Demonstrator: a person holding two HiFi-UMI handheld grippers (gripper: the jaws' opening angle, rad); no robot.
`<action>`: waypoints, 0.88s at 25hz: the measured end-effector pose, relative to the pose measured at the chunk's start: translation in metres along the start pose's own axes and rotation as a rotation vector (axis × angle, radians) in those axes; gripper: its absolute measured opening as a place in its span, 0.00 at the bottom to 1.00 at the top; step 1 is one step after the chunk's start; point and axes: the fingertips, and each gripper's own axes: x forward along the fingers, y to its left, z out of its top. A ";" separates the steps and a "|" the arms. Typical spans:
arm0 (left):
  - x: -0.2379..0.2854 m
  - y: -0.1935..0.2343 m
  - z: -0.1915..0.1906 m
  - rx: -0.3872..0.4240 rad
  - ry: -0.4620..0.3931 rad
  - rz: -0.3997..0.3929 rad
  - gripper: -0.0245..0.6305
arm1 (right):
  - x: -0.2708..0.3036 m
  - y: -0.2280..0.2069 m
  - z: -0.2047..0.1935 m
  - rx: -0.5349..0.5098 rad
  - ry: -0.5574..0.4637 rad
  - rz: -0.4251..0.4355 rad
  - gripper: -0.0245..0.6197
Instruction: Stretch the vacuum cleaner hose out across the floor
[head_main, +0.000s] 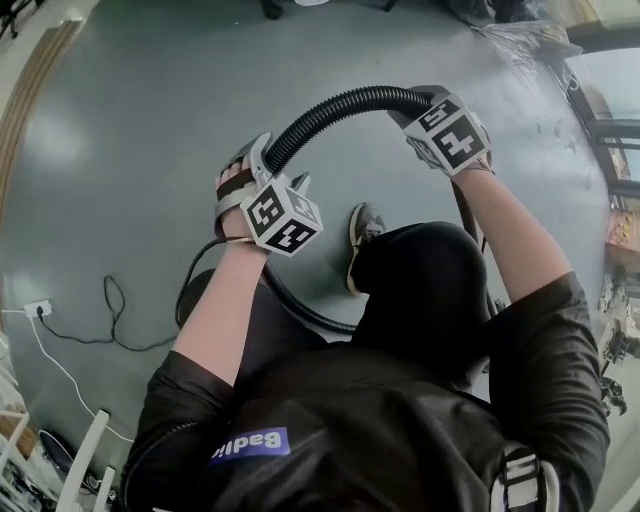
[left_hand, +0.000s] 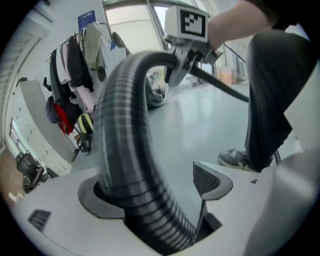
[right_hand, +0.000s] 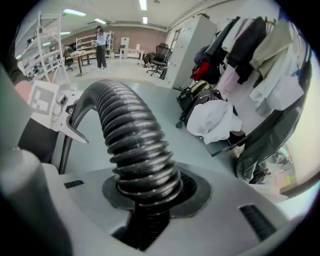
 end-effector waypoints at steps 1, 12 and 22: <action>0.009 0.004 -0.019 0.009 0.058 0.018 0.68 | 0.005 -0.006 -0.004 0.022 -0.013 0.018 0.23; 0.059 0.081 -0.069 0.279 0.352 0.021 0.30 | 0.129 0.006 -0.066 -0.258 0.004 0.292 0.36; 0.092 0.098 -0.010 0.549 0.576 -0.065 0.30 | 0.137 0.053 0.071 -0.681 -0.447 0.241 0.48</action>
